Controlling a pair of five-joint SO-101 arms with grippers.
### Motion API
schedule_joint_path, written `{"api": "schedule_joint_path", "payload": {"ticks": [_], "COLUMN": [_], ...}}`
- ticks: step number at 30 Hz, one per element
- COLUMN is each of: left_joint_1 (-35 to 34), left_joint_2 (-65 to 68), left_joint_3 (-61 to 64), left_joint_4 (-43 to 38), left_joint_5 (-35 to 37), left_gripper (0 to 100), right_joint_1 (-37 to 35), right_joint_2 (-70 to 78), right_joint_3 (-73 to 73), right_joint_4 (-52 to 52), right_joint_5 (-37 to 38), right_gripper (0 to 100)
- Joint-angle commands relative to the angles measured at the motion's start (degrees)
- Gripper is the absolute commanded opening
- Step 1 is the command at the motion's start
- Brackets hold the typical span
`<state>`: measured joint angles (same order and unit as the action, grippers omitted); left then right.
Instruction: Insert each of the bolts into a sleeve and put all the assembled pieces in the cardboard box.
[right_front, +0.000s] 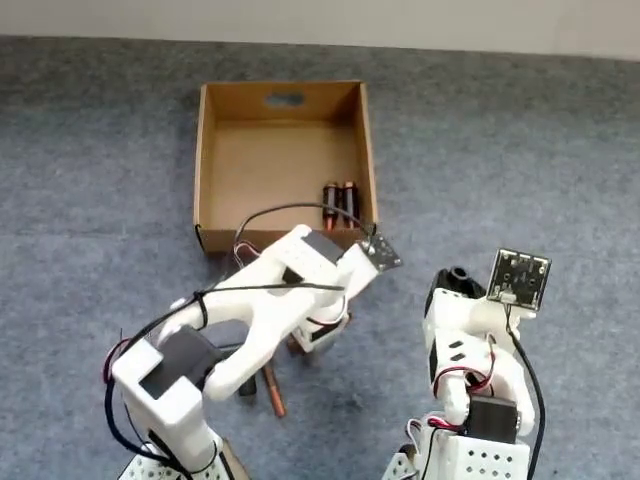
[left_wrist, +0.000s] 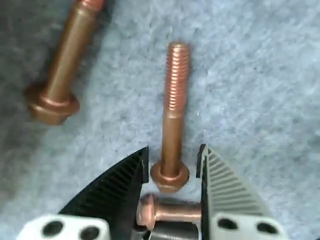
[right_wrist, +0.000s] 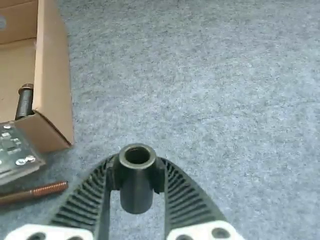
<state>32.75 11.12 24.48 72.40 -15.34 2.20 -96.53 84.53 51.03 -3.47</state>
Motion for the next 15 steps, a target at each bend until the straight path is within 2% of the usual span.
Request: {"api": "schedule_joint_path", "payload": {"ticks": [1, 4, 8, 15], "left_joint_1": [0.7, 0.7, 0.7, 0.4], "left_joint_2": [1.0, 1.2, 0.9, -0.5], "left_joint_3": [-1.5, -1.3, -1.3, -1.2], "left_joint_4": [-0.5, -0.5, -0.5, 0.4], "left_joint_5": [-0.4, -0.4, -0.5, -0.4], "left_gripper": [17, 15, 1, 1], "right_joint_1": [0.4, 0.4, 0.4, 0.4], "right_joint_2": [-0.7, -0.7, -0.7, -0.7], "right_joint_3": [-0.3, -0.3, -0.3, -0.3], "right_joint_4": [0.2, 0.2, 0.2, 0.2], "right_joint_5": [-0.4, -0.4, -0.4, -0.4], "right_gripper": [0.5, 0.5, 0.5, 0.5]}}
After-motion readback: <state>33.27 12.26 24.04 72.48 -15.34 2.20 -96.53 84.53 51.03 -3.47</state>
